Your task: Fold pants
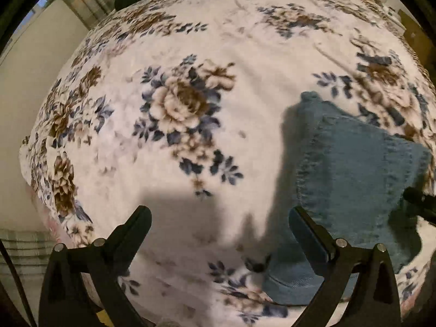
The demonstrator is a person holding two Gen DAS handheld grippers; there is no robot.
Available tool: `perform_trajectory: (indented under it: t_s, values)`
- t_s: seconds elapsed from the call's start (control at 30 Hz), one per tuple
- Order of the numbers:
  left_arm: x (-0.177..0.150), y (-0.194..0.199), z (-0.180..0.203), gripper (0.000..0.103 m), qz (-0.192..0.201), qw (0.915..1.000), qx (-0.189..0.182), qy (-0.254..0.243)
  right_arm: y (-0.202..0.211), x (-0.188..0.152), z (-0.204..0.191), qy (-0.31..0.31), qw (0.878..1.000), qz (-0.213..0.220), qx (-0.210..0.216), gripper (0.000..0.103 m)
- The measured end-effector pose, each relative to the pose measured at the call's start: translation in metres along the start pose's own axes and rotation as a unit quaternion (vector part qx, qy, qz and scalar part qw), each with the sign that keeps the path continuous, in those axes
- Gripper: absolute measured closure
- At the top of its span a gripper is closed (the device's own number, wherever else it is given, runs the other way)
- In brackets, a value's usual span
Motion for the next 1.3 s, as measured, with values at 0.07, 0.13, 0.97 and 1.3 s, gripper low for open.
perform_trajectory:
  t_s: [0.07, 0.13, 0.97, 1.3]
  values:
    - [-0.002, -0.005, 0.001, 0.0, -0.007, 1.0, -0.004, 0.001, 0.007, -0.007, -0.011, 0.021, 0.999, 0.019, -0.036, 0.072]
    - [-0.002, -0.005, 0.005, 0.0, -0.01, 0.9999, -0.012, 0.002, 0.021, -0.012, -0.017, 0.029, 0.998, 0.04, -0.048, 0.077]
    - [0.101, -0.089, 0.161, 0.065, -0.14, 0.9289, -0.335, 0.071, 0.055, 0.014, 0.191, -0.236, 0.971, 0.006, 0.041, 0.023]
    - [0.082, -0.13, 0.118, 0.075, -0.183, 0.8467, -0.428, 0.257, 0.045, 0.021, 0.199, -0.222, 0.974, 0.012, 0.033, 0.06]
Point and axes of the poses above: each gripper's, at about its wrist camera, not at the fingertips, and y roughly against the way its jaws point, z to its right, x to its top, the point moved 3 cm from there along -y, roughly the way its jaws point, and after that the axes turned 3 degrees about z, right-handed, at the moved point
